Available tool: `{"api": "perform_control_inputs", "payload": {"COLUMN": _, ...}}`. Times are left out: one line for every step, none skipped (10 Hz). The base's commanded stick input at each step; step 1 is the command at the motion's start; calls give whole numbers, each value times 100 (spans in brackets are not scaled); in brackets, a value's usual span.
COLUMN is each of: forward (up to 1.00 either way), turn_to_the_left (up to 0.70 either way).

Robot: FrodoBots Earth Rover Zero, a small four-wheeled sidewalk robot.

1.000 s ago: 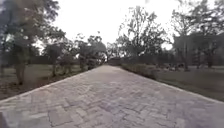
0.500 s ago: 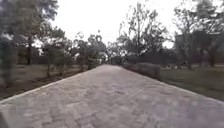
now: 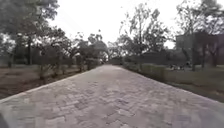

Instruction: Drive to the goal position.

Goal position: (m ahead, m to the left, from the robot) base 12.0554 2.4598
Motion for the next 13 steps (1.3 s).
{"api": "perform_control_inputs", "payload": {"forward": 85, "turn_to_the_left": 0}}
{"api": "perform_control_inputs", "payload": {"forward": 85, "turn_to_the_left": 0}}
{"api": "perform_control_inputs", "payload": {"forward": 85, "turn_to_the_left": 0}}
{"api": "perform_control_inputs", "payload": {"forward": 85, "turn_to_the_left": 0}}
{"api": "perform_control_inputs", "payload": {"forward": 85, "turn_to_the_left": 0}}
{"api": "perform_control_inputs", "payload": {"forward": 85, "turn_to_the_left": 0}}
{"api": "perform_control_inputs", "payload": {"forward": 85, "turn_to_the_left": 0}}
{"api": "perform_control_inputs", "payload": {"forward": 85, "turn_to_the_left": 0}}
{"api": "perform_control_inputs", "payload": {"forward": 85, "turn_to_the_left": 0}}
{"api": "perform_control_inputs", "payload": {"forward": 85, "turn_to_the_left": 0}}
{"api": "perform_control_inputs", "payload": {"forward": 85, "turn_to_the_left": 0}}
{"api": "perform_control_inputs", "payload": {"forward": 85, "turn_to_the_left": 0}}
{"api": "perform_control_inputs", "payload": {"forward": 85, "turn_to_the_left": 0}}
